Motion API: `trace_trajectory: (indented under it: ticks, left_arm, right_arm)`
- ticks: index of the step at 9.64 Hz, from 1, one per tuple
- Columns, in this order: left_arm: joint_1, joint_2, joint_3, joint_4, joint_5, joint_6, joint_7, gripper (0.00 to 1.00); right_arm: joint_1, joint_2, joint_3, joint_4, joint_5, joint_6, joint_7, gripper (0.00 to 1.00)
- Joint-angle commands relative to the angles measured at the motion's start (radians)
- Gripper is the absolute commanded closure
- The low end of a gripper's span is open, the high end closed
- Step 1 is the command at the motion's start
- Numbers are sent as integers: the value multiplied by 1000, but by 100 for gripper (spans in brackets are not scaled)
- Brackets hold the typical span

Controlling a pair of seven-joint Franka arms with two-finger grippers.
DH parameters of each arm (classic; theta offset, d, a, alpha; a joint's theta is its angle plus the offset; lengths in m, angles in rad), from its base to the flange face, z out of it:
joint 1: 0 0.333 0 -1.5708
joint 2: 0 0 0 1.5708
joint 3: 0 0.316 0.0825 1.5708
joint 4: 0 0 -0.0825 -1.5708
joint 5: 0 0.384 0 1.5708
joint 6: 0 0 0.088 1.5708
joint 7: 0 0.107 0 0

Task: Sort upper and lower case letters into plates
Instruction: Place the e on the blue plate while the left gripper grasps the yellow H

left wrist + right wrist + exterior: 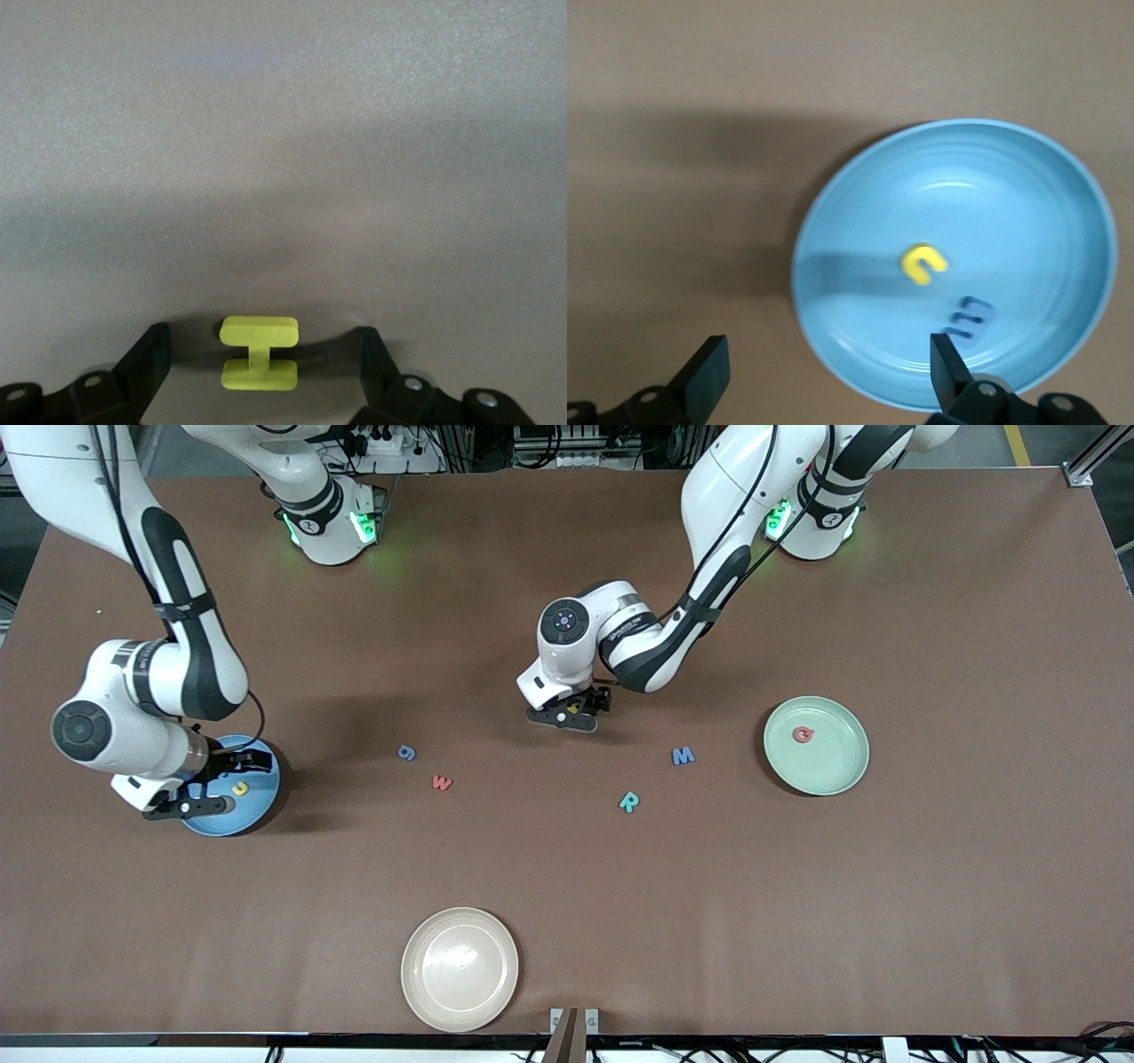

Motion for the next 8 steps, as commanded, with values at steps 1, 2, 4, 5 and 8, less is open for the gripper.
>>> trace_trajectory:
  ticks: [1, 2, 4, 5, 8]
  left_arm:
    - [2, -2, -9, 9, -16, -48, 25, 37]
    - [2, -2, -9, 10, -16, -55, 22, 41]
    - [2, 0, -9, 10, -19, -55, 21, 58]
    - [2, 0, -9, 12, -25, -55, 21, 74]
    - [2, 3, -9, 25, -25, -58, 27, 84]
  right_arm:
    - [96, -10, -1, -22, 18, 12, 183, 0]
    - [130, -10, -1, -22, 18, 15, 266, 0]
    - [164, -29, 1, -49, 18, 24, 396, 0]
    - [170, -52, 1, -90, 18, 55, 412, 0]
    - [230, -86, 10, -255, 111, 274, 501, 0]
